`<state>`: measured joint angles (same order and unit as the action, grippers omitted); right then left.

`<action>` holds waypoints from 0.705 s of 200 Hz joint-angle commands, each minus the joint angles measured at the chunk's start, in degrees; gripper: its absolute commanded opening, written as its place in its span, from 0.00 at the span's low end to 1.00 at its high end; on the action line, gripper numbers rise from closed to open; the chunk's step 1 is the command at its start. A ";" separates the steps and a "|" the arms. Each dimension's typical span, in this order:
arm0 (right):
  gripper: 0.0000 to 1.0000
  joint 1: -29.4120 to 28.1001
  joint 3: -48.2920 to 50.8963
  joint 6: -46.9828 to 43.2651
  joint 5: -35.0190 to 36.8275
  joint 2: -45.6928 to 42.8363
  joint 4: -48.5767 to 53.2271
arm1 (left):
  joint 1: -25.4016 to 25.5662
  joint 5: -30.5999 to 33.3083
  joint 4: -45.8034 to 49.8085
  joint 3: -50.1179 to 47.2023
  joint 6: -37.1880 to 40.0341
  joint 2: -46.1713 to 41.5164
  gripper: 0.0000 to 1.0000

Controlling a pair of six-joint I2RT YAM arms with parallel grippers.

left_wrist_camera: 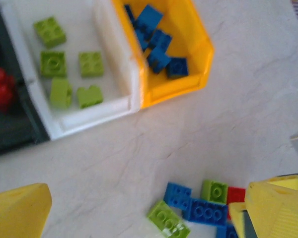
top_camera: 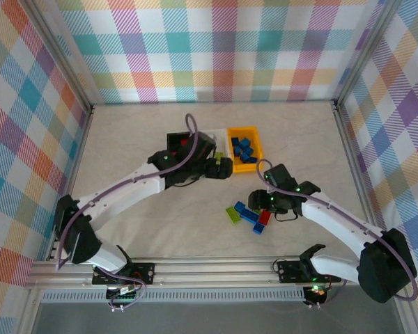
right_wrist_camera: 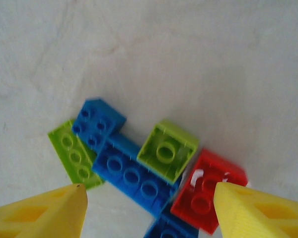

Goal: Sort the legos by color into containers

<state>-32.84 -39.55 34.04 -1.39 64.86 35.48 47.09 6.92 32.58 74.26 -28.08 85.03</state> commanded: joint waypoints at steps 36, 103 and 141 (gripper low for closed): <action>0.70 -8.36 3.01 10.55 -3.97 1.46 8.58 | -0.56 0.50 -2.55 -10.71 -4.15 -6.47 1.00; 0.67 -10.31 1.79 10.34 0.86 11.02 3.67 | -0.58 2.61 -1.82 -12.25 -3.07 -8.78 1.00; 0.58 -11.44 -0.38 8.97 2.42 15.70 1.01 | -0.77 3.49 -1.64 -13.09 -2.87 -9.52 1.00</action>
<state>-43.33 -37.65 43.27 -0.71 78.00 39.05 46.74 8.75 31.20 62.30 -30.87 77.17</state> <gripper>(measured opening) 0.604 0.998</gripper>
